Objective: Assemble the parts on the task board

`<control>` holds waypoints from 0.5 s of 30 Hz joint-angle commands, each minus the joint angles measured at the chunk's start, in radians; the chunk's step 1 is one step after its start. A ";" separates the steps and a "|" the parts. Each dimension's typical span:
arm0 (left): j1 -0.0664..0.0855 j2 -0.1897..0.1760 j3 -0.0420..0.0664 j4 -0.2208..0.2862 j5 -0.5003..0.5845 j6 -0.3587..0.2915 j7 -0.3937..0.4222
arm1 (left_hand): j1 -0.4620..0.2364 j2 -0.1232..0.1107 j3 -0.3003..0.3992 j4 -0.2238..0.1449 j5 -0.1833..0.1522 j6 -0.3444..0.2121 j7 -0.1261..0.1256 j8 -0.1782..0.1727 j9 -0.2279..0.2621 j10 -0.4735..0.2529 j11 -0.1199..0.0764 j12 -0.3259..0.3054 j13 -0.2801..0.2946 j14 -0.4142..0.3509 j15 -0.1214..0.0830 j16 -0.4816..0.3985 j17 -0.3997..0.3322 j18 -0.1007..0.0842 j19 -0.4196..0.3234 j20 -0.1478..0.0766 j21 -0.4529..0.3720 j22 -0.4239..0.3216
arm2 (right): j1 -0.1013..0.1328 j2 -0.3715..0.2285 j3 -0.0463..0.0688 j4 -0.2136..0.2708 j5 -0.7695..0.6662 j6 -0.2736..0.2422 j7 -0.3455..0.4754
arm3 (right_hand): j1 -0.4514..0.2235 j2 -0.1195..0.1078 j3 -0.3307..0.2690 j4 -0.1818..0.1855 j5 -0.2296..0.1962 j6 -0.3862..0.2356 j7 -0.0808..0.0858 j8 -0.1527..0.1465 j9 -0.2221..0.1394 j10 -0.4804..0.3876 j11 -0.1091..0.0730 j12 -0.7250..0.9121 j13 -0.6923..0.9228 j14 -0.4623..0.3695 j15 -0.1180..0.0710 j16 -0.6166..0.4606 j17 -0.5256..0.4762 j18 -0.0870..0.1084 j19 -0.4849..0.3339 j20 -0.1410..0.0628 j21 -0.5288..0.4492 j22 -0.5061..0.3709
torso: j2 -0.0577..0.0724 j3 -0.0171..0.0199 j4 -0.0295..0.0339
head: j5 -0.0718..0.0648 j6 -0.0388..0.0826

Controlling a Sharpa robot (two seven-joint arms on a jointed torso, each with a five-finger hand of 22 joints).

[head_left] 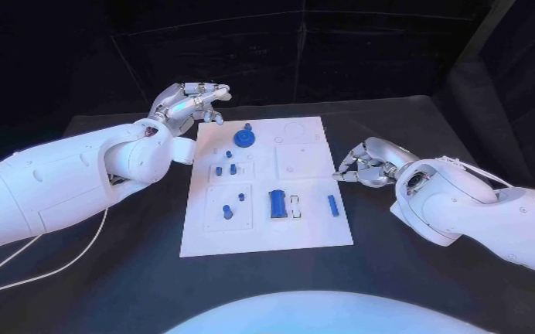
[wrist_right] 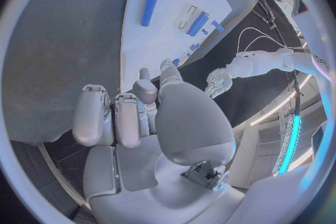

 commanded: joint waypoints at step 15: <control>-0.001 0.000 0.000 -0.001 0.001 0.015 0.005 | 0.002 0.004 -0.004 0.001 0.002 -0.010 0.002 0.004 -0.002 -0.010 -0.002 0.007 -0.002 -0.008 0.003 -0.004 -0.002 0.013 -0.001 0.002 -0.005 -0.003 | -0.045 0.057 -0.002 -0.043 -0.093 0.187 -0.074 | -0.026 -0.007 -0.050 0.029 -0.004 0.037 -0.006 -0.005 -0.001 0.008 -0.011 -0.001 -0.006 0.064 -0.001 -0.001 0.046 -0.012 0.004 0.002 0.005 0.001 | 0.001 -0.0009 0.0022 | -0.012 -0.002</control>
